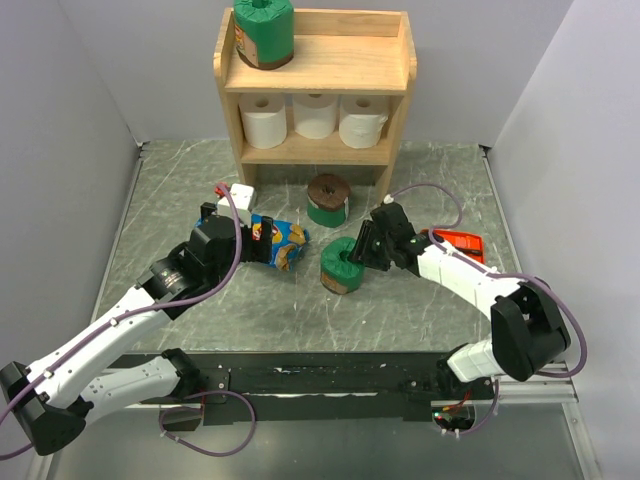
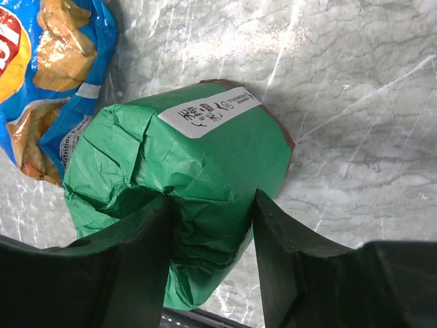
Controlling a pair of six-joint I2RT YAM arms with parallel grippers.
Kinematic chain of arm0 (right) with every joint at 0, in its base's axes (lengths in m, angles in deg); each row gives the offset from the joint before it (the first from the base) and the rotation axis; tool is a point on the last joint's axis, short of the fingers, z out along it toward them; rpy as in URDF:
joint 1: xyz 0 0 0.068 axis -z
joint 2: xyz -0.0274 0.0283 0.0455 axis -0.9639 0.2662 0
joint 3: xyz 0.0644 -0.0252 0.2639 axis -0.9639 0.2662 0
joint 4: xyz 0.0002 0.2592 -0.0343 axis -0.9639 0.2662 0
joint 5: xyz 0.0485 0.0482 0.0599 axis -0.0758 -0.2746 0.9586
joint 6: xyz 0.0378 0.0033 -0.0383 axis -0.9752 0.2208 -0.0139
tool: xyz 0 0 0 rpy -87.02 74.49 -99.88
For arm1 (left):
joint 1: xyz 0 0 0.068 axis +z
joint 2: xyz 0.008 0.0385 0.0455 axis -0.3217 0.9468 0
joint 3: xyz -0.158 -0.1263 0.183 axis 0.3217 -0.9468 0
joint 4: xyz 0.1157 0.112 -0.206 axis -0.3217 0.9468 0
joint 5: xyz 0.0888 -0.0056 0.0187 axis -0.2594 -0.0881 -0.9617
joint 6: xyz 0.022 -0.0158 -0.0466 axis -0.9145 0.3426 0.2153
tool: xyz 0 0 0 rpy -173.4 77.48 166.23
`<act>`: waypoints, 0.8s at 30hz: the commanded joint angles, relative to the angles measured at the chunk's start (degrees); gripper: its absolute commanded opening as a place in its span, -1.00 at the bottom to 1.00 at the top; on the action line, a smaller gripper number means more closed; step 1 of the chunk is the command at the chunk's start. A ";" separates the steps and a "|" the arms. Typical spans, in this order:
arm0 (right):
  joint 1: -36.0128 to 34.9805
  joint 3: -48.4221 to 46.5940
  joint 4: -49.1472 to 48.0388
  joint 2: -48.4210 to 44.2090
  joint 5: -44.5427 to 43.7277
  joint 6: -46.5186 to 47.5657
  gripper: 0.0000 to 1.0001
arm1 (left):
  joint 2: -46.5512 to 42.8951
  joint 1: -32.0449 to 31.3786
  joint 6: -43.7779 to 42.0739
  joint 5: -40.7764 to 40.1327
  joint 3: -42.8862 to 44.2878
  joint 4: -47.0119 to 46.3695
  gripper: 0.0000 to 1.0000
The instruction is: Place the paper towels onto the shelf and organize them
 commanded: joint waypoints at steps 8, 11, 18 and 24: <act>-0.74 -6.14 3.06 -1.67 -0.40 -0.21 -0.22 | -2.12 -0.11 0.59 -5.31 -0.03 -1.68 0.93; -0.74 -8.08 4.11 -3.43 0.74 -0.12 -0.24 | -2.82 -0.11 0.59 -6.36 -0.29 -1.86 0.93; -0.74 -13.61 6.84 -8.96 1.45 -0.12 -0.28 | -3.70 -0.11 0.85 -8.56 -0.64 -2.21 0.93; -0.65 -28.89 12.19 -10.55 0.92 1.72 -0.28 | -4.14 -0.11 1.03 -9.62 -0.99 -2.39 0.93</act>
